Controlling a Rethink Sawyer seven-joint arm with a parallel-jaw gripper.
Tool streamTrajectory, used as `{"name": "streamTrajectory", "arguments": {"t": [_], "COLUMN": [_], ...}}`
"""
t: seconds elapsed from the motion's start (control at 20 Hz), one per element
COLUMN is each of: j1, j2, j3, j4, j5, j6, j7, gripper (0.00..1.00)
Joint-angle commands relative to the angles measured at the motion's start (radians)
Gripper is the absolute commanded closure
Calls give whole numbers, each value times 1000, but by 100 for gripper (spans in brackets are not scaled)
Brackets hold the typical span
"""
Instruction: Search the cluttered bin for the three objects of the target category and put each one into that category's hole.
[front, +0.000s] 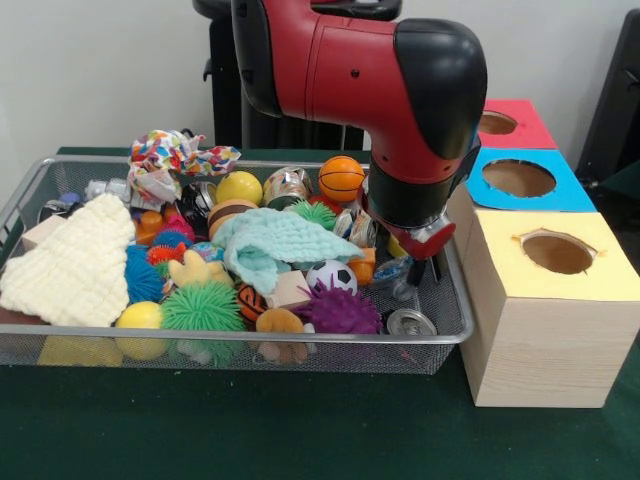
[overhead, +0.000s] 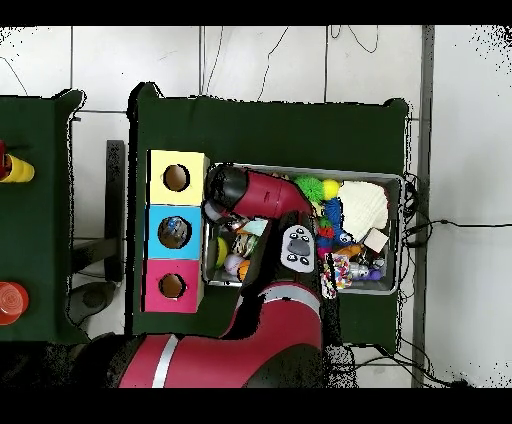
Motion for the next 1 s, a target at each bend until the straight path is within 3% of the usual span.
{"name": "streamTrajectory", "arguments": {"t": [0.05,0.1,0.2,1.0], "j1": [-7,2,27,44], "j2": [57,57,62,66], "j3": [70,61,29,-4], "j4": [49,44,26,14], "j5": [15,0,-34,-31], "j6": [-43,-60,-83,-80], "j7": [100,94,99,96], "gripper": [0,100,100,100]}}
